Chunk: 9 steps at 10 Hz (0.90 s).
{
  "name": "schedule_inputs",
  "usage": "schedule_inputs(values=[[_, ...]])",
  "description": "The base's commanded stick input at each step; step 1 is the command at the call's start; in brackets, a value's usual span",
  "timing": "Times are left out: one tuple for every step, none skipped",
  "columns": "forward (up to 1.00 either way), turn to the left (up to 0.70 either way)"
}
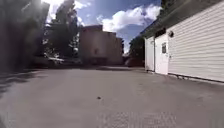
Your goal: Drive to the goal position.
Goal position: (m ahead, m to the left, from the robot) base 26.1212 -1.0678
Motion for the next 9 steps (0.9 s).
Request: schedule_inputs(values=[[0.85, 0.0], [0.85, 0.0], [0.85, 0.0], [0.85, 0.0], [0.85, 0.0], [0.85, 0.0], [0.85, 0.0], [0.85, 0.0], [0.85, 0.0]])
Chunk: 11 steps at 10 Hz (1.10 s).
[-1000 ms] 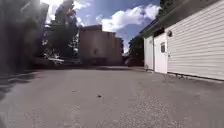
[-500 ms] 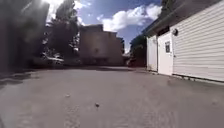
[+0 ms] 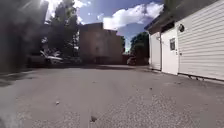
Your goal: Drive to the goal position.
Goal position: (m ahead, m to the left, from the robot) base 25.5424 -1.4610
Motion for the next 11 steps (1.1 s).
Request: schedule_inputs(values=[[0.85, 0.0], [0.85, 0.0], [0.85, 0.0], [0.85, 0.0], [0.85, 0.0], [0.85, 0.0], [0.85, 0.0], [0.85, 0.0], [0.85, 0.0], [0.85, 0.0], [0.85, 0.0]])
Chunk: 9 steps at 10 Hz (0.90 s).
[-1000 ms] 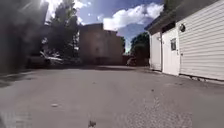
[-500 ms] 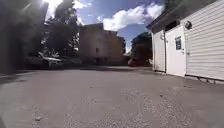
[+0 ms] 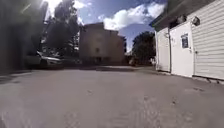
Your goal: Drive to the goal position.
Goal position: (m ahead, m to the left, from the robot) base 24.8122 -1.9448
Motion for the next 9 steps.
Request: schedule_inputs(values=[[0.85, 0.0], [0.85, 0.0], [0.85, 0.0], [0.85, 0.0], [0.85, 0.0], [0.85, 0.0], [0.85, 0.0], [0.85, 0.0], [0.85, 0.0]])
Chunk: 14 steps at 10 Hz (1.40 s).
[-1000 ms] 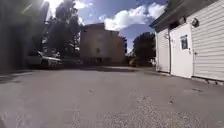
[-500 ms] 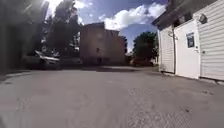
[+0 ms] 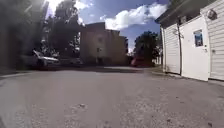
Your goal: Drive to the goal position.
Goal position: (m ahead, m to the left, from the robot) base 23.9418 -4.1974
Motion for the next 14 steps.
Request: schedule_inputs(values=[[0.85, 0.0], [0.85, 0.0], [0.85, 0.0], [0.85, 0.0], [0.85, 0.0], [0.85, 0.0], [0.85, 0.0], [0.85, 0.0], [0.85, 0.0], [0.85, 0.0], [0.85, 0.0], [0.85, 0.0], [0.85, 0.0], [0.85, 0.0]])
